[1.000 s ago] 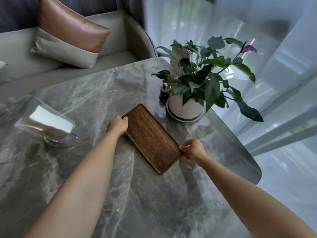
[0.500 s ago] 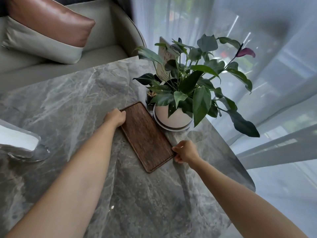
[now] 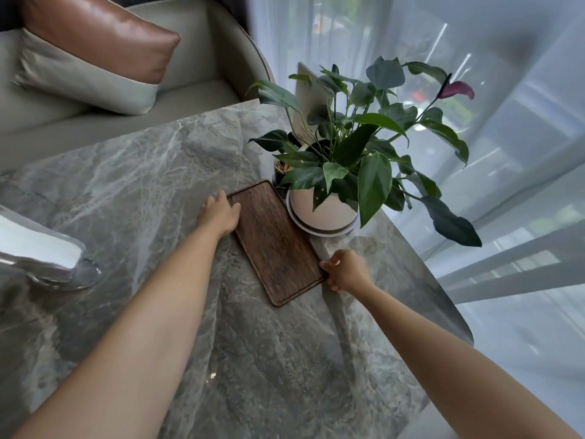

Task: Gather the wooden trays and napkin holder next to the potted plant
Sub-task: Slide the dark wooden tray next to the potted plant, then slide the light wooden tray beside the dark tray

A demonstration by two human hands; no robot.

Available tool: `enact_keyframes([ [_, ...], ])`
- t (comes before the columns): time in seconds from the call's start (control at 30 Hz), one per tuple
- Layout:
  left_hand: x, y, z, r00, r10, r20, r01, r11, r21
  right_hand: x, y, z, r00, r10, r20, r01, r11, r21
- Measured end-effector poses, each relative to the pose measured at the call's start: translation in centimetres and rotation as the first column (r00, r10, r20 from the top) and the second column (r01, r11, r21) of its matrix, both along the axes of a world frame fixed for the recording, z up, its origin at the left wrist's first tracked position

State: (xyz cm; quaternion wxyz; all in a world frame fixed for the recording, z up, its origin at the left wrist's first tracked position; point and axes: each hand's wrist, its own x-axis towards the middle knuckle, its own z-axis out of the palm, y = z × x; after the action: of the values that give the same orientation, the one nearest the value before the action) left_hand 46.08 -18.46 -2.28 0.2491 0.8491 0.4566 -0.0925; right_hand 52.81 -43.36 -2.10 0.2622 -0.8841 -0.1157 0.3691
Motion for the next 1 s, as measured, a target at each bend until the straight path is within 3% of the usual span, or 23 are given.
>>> enact_keyframes([
  [0.13, -2.7, -1.4, 0.8, 0.994, -0.107, 0.028, 0.100, 0.978, 0.182, -0.9, 0.3, 1.1, 0.932, 0.170, 0.319, -0.140, 0.983, -0.116],
  [0.23, -5.4, -2.1, 1.1, 0.972, -0.233, -0.023, 0.229, 0.926, 0.301, -1.9, 1.4, 1.8, 0.886, 0.220, 0.409, -0.188, 0.975, -0.118],
  [0.4, -10.7, -2.8, 1.8, 0.956, -0.283, -0.070, 0.286, 0.861, 0.421, -4.6, 4.3, 3.0, 0.783, 0.296, 0.547, -0.242, 0.955, -0.170],
  [0.67, -21.3, -1.3, 3.5, 0.966, -0.235, -0.109, 0.258, 0.839, 0.478, -12.7, 10.3, 5.1, 0.654, 0.435, 0.618, -0.439, 0.884, -0.158],
  [1.0, -39.1, 4.5, 8.3, 0.999, -0.009, -0.031, 0.025, 0.829, 0.559, -29.0, 19.8, 9.2, 0.487, 0.578, 0.655, -0.662, 0.734, -0.155],
])
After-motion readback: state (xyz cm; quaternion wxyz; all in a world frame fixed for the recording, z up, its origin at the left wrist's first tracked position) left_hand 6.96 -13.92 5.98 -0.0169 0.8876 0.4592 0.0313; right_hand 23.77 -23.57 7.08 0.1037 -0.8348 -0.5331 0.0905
